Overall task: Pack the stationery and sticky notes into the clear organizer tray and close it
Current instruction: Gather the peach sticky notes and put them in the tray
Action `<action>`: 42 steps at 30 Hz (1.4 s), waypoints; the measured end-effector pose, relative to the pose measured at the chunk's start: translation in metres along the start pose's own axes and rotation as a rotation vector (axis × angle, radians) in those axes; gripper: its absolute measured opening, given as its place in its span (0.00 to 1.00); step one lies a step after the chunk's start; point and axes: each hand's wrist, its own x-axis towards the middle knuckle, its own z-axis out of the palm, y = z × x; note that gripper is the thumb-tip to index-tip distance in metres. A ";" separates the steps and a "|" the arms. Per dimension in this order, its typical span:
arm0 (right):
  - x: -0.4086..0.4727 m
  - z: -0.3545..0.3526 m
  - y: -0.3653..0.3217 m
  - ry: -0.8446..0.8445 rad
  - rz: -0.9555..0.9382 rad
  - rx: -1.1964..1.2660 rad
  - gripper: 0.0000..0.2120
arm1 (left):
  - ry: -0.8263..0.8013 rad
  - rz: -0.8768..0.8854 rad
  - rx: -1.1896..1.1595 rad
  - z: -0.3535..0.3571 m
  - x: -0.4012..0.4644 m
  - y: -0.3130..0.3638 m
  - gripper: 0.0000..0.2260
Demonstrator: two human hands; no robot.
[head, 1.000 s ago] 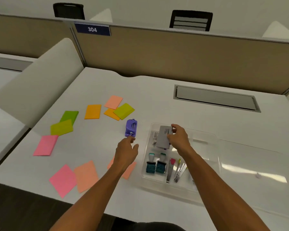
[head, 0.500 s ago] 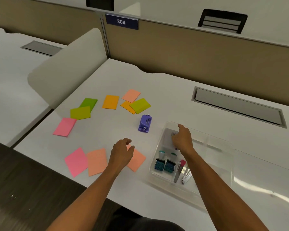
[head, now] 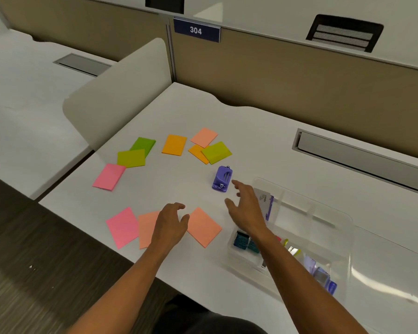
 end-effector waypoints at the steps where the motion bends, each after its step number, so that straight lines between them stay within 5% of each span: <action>1: -0.002 0.007 -0.002 -0.028 -0.028 -0.027 0.27 | 0.019 -0.002 0.013 -0.002 -0.001 -0.005 0.16; 5: -0.011 0.038 -0.008 -0.237 -0.128 -0.208 0.32 | 0.082 -0.014 0.177 -0.008 -0.008 -0.027 0.22; 11: -0.013 0.068 -0.009 -0.623 -0.288 -0.704 0.48 | -0.214 -0.047 0.534 -0.020 -0.007 -0.059 0.45; 17: -0.002 0.075 -0.007 -0.651 -0.406 -0.918 0.51 | -0.417 -0.017 0.623 -0.039 0.012 -0.073 0.51; 32: -0.008 0.076 0.000 -0.608 -0.299 -0.965 0.51 | -0.406 0.035 0.786 -0.035 0.026 -0.066 0.57; 38: -0.014 0.070 0.000 -0.532 -0.273 -0.930 0.46 | -0.383 0.054 0.718 -0.026 0.023 -0.052 0.54; 42: -0.022 0.066 -0.003 -0.513 -0.274 -0.902 0.44 | -0.336 0.046 0.602 -0.024 0.025 -0.039 0.44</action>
